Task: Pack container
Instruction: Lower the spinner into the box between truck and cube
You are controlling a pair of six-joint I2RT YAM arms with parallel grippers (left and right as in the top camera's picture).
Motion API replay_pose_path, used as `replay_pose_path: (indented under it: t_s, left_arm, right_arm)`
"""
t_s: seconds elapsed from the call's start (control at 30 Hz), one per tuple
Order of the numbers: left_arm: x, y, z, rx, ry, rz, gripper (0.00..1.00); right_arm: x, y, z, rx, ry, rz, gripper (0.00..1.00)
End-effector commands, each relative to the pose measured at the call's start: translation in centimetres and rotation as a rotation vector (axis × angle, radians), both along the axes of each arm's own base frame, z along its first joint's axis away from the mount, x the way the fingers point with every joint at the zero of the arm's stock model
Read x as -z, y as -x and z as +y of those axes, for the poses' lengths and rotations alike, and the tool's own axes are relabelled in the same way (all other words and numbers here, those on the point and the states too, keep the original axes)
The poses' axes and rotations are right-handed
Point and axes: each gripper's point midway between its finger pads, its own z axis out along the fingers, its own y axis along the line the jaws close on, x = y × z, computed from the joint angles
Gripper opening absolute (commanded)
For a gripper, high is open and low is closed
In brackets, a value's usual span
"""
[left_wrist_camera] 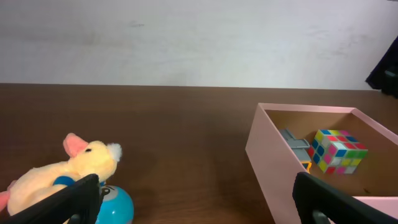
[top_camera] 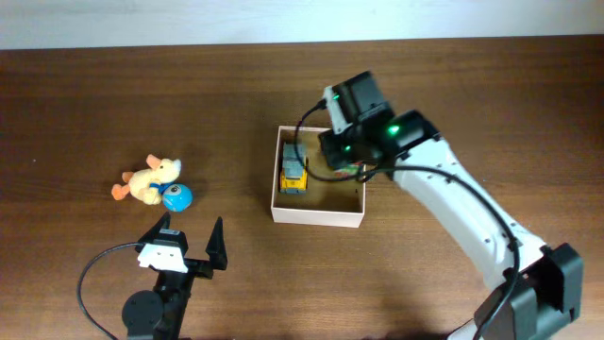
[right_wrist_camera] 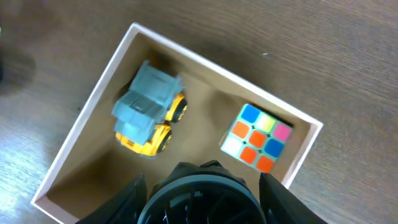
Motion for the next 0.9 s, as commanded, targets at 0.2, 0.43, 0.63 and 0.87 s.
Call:
replay_pose_path:
  t_s: [0.2, 0.43, 0.63, 0.87]
  left_arm:
    - [0.0, 0.1, -0.3, 0.017, -0.018, -0.009, 0.99]
    - [0.0, 0.1, -0.3, 0.017, -0.018, -0.009, 0.99]
    - [0.0, 0.1, -0.3, 0.017, -0.018, -0.009, 0.99]
    - [0.0, 0.1, -0.3, 0.017, -0.018, -0.009, 0.99]
  right_arm:
    - [1.9, -0.4, 0.8, 0.036, 0.101, -0.01, 0.49]
    - [5.4, -1.1, 1.3, 0.033, 0.133, 0.039, 0.49]
    - [6.8, -1.9, 1.7, 0.032, 0.134, 0.041, 0.48]
    - [7.8, -2.9, 2.3, 0.019, 0.131, 0.023, 0.48]
